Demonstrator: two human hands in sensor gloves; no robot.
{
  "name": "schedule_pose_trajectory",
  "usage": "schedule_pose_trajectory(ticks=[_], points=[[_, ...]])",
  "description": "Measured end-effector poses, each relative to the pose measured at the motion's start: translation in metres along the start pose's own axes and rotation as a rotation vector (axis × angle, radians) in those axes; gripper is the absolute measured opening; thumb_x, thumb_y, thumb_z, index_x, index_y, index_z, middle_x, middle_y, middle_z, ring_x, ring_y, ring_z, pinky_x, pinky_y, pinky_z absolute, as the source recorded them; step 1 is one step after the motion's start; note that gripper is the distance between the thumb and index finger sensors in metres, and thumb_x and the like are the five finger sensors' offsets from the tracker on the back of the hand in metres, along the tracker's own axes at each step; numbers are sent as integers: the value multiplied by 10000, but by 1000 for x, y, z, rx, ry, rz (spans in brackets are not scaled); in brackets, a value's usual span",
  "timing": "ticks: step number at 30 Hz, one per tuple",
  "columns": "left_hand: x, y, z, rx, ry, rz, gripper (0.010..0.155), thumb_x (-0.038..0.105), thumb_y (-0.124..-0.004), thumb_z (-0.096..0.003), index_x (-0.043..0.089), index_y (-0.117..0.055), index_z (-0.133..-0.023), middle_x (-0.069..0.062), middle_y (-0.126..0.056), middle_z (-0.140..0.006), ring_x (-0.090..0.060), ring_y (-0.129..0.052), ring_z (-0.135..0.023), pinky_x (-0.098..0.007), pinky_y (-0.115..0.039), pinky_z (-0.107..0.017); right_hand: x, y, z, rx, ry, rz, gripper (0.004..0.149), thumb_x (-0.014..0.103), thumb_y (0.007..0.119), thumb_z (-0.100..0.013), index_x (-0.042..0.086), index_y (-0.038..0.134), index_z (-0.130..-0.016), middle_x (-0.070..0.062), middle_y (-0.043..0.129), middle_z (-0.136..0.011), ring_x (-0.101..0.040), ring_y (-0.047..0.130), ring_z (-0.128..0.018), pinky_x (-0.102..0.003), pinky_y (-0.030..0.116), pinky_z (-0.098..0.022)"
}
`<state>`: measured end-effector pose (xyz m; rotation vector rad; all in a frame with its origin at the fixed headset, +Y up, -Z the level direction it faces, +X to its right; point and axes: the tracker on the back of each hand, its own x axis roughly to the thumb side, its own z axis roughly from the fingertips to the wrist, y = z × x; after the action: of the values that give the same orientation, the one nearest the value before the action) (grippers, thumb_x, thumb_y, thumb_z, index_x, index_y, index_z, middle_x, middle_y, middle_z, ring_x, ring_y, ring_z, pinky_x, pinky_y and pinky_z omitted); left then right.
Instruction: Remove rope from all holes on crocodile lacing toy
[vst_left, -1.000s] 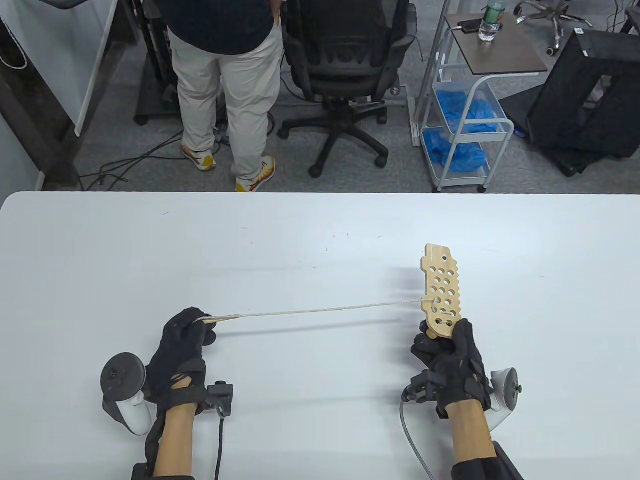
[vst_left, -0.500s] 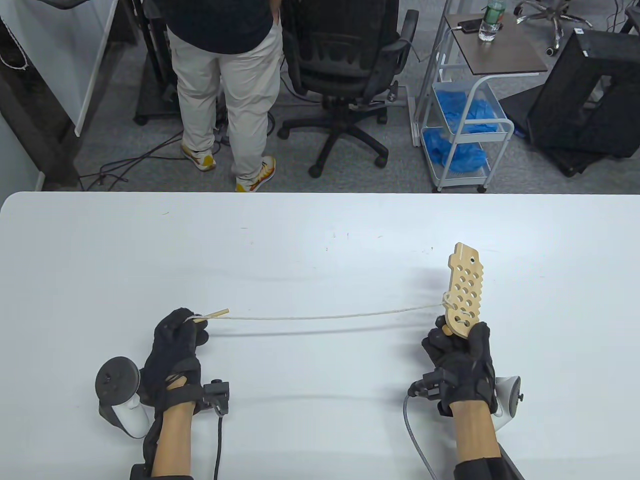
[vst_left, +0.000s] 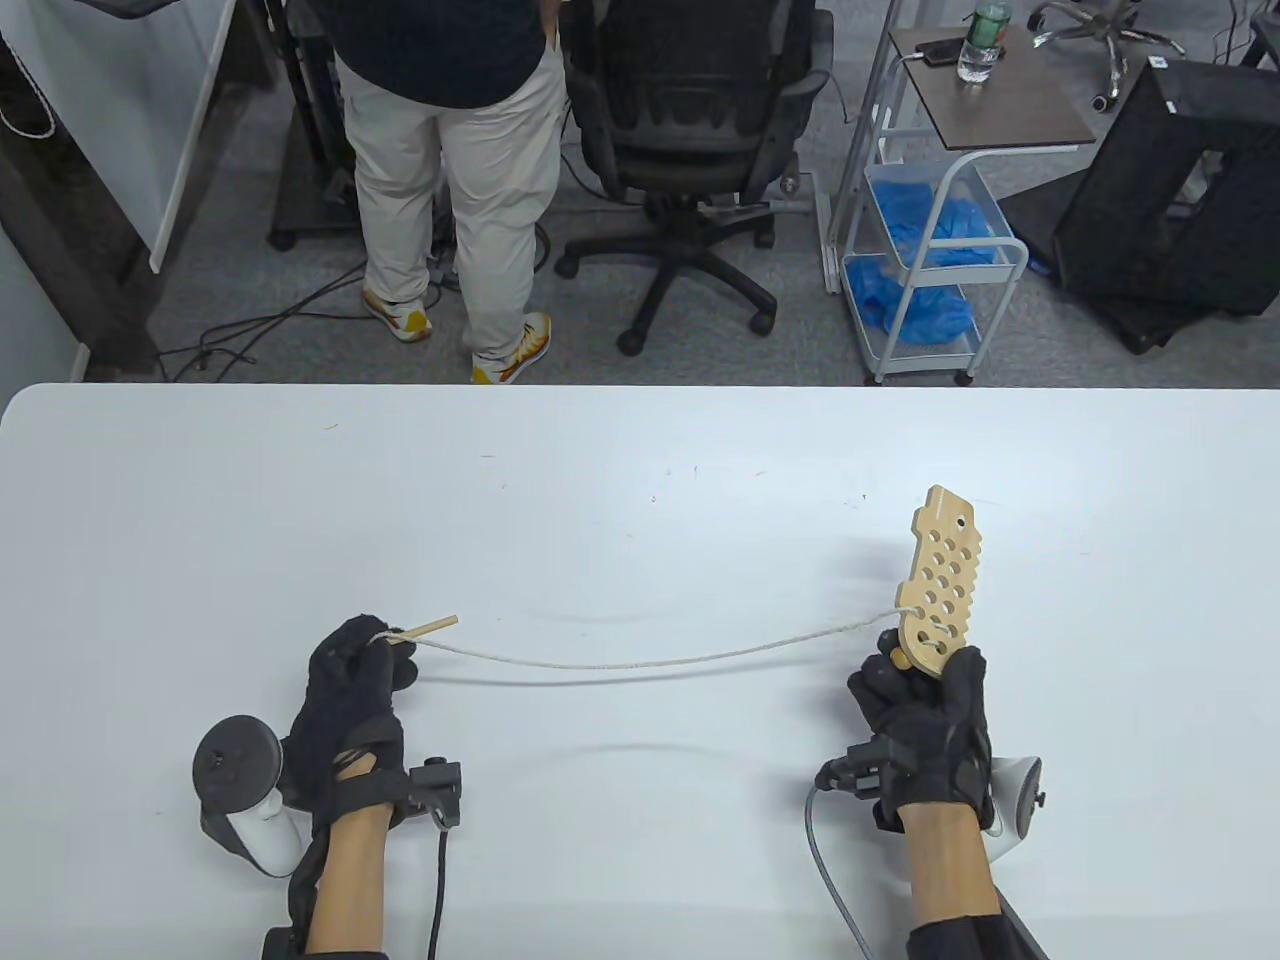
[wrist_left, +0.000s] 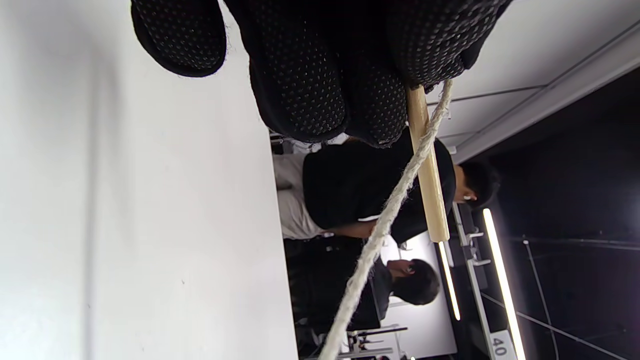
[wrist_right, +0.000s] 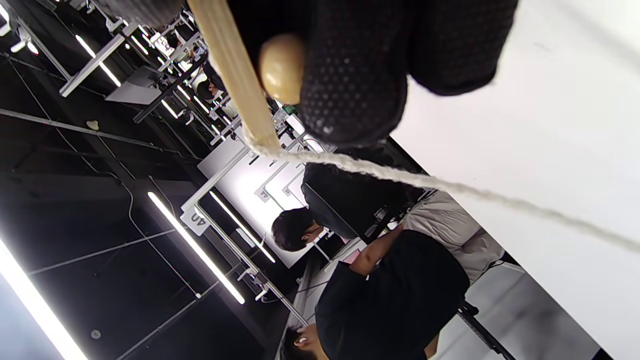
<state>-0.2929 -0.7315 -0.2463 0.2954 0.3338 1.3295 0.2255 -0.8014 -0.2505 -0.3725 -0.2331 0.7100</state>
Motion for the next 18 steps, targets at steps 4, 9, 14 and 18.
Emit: schedule_pose_trajectory(ticks=[4, 9, 14, 18], points=[[6, -10, 3, -17, -51, -49, 423, 384, -793, -513, 388, -765, -935, 67, -997, -769, -139, -979, -648, -551, -735, -656, -6, 8, 3, 36, -3, 78, 517, 453, 674, -518, 45, 718, -832, -229, 825, -811, -311, 961, -486, -567, 772, -458], [24, -31, 12, -77, -197, -208, 420, 380, -809, -494, 378, -804, -914, 52, -1019, -741, -155, -991, -624, -562, -743, -640, -19, 23, 10, 128, 20, 244, 518, 442, 691, -510, 22, 745, -809, -249, 849, -774, -321, 971, -447, -576, 779, -427], [39, -56, 26, -151, -345, -344, 418, 378, -821, -482, 376, -826, -899, 47, -1032, -722, -162, -999, -610, -571, -748, -631, -35, 40, 21, 241, 49, 428, 520, 425, 714, -500, -8, 771, -782, -277, 870, -734, -338, 978, -407, -589, 782, -398], [50, -73, 40, -202, -449, -413, 417, 374, -830, -472, 367, -843, -889, 38, -1041, -705, -170, -1004, -597, -581, -749, -624, -49, 54, 32, 314, 45, 569, 519, 416, 726, -488, -23, 793, -758, -288, 890, -701, -342, 987, -372, -593, 789, -371]])
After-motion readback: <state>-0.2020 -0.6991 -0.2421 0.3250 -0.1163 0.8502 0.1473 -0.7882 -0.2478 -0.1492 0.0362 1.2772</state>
